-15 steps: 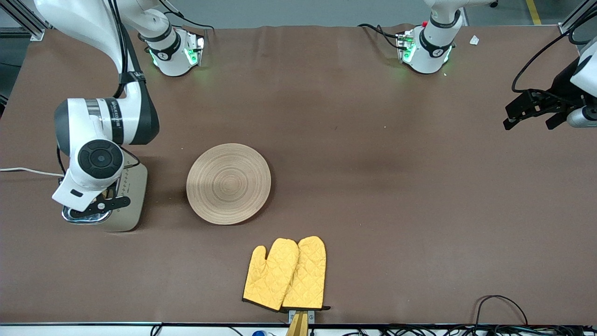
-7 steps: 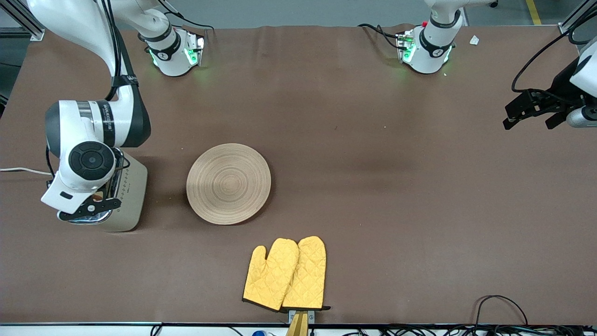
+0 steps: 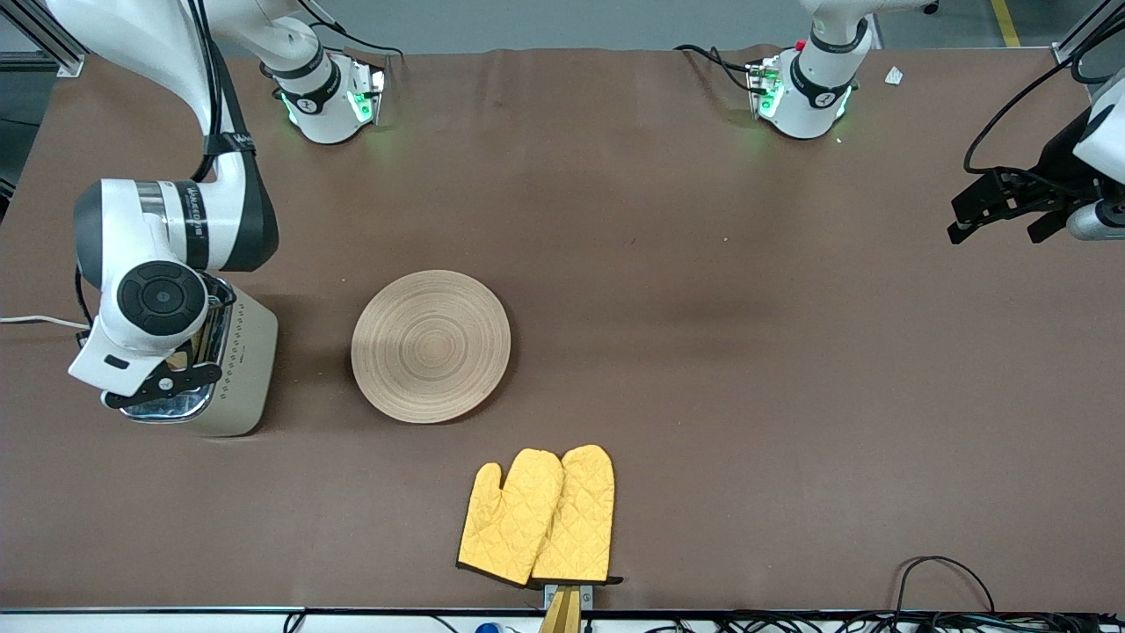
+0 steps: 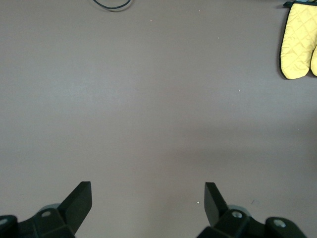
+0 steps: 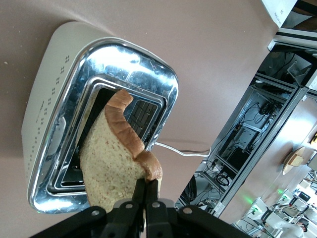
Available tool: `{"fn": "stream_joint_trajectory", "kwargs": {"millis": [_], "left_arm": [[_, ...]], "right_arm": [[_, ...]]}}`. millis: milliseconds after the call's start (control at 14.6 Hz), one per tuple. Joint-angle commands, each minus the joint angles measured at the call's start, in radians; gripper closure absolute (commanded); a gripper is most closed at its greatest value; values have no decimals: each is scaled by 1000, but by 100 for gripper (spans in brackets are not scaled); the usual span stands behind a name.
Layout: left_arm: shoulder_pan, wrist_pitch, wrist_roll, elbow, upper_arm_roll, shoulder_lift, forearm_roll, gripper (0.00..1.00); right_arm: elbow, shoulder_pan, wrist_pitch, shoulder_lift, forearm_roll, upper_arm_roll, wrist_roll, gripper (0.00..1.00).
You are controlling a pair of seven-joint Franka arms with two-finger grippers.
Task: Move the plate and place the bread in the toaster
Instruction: 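Lower the bread into the toaster slot with the right gripper, then push the bread deeper into the slot and open the right gripper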
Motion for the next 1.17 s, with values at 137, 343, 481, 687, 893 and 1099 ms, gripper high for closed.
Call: {"fn": "stream_joint_trajectory", "kwargs": {"millis": [137, 343, 481, 687, 893, 1099], "left_arm": [[1, -21, 11, 19, 0, 4, 2, 0], [1, -21, 11, 19, 0, 4, 2, 0], [1, -21, 13, 19, 0, 4, 2, 0], [1, -22, 13, 19, 0, 3, 2, 0], [1, -22, 13, 19, 0, 3, 2, 0], [1, -22, 13, 18, 0, 3, 2, 0]], "right_arm": [[-20, 6, -60, -15, -16, 7, -34, 100], [-11, 6, -91, -18, -25, 11, -102, 100], [8, 5, -95, -18, -43, 9, -159, 100], [45, -4, -97, -17, -42, 6, -230, 100], [43, -17, -57, -8, -43, 6, -213, 100], [42, -27, -20, 14, -43, 6, -184, 100]]}}
